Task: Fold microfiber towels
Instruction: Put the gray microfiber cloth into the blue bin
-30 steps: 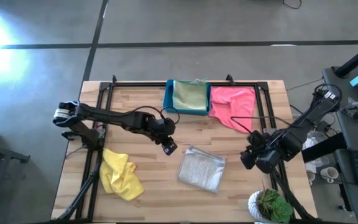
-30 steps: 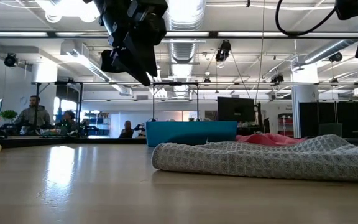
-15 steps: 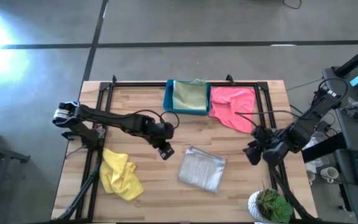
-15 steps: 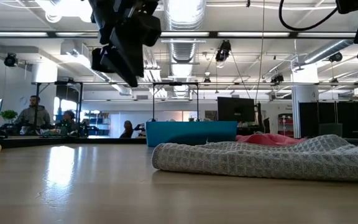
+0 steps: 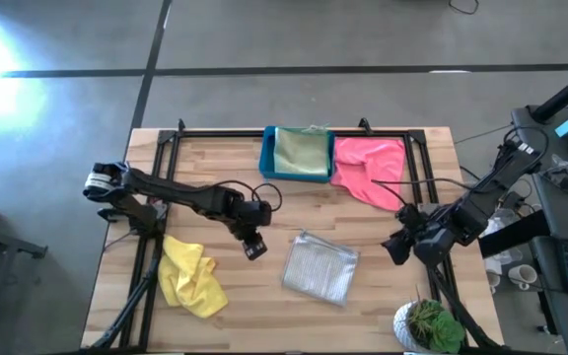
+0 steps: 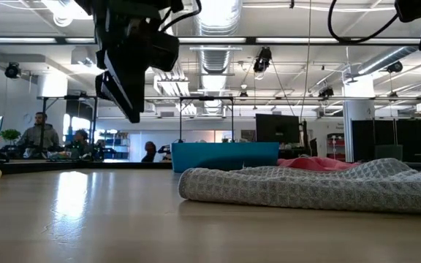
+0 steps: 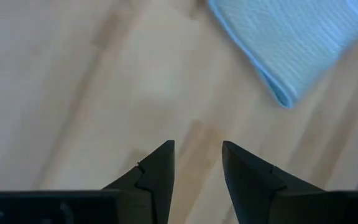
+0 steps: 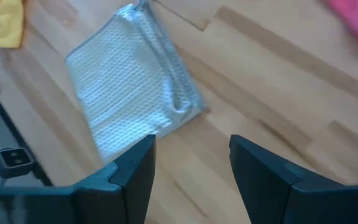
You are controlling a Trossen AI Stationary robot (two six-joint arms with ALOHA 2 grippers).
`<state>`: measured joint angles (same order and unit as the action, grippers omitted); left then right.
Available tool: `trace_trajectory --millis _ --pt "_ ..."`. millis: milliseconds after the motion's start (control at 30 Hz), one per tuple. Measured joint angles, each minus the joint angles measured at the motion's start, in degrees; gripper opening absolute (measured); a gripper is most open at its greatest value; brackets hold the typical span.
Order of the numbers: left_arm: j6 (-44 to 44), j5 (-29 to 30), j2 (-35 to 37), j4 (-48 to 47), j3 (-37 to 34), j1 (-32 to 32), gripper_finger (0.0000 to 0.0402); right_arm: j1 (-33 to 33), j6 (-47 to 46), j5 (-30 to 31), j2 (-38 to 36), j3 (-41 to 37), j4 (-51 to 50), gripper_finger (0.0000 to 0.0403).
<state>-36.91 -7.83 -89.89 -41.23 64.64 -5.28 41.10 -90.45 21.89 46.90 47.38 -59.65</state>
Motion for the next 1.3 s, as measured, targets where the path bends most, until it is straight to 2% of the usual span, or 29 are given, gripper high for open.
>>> trace_trajectory --millis 167,367,600,767,900,1067,1300 --pt "2.1 -5.5 0.0 7.2 -3.7 -1.0 0.0118 0.3 -1.0 -1.0 2.4 -0.7 4.0 0.0194" --pt "4.3 -6.2 0.6 13.8 -6.8 -3.0 0.0118 2.5 -5.5 -1.3 6.3 -3.2 9.0 0.0194" --pt "11.5 -5.6 0.6 27.0 -7.2 -2.5 0.0118 5.1 -10.9 -1.1 11.0 -3.6 15.1 0.0194" --pt "16.5 -5.6 0.7 33.8 -7.3 -1.7 0.0118 5.8 -13.2 2.0 16.1 -3.7 21.6 0.0194" --pt "19.7 -5.6 0.7 38.2 -7.8 -0.1 0.0118 5.3 -13.1 8.1 19.2 -3.7 22.7 0.0194" --pt "19.4 -5.4 0.8 41.8 -7.4 4.0 0.0118 2.7 -7.8 10.4 17.8 -3.7 20.9 0.0194" --pt "19.2 -11.8 0.8 42.5 -6.7 8.0 0.0118 -0.6 -1.5 11.3 9.8 -3.7 14.6 0.0194"
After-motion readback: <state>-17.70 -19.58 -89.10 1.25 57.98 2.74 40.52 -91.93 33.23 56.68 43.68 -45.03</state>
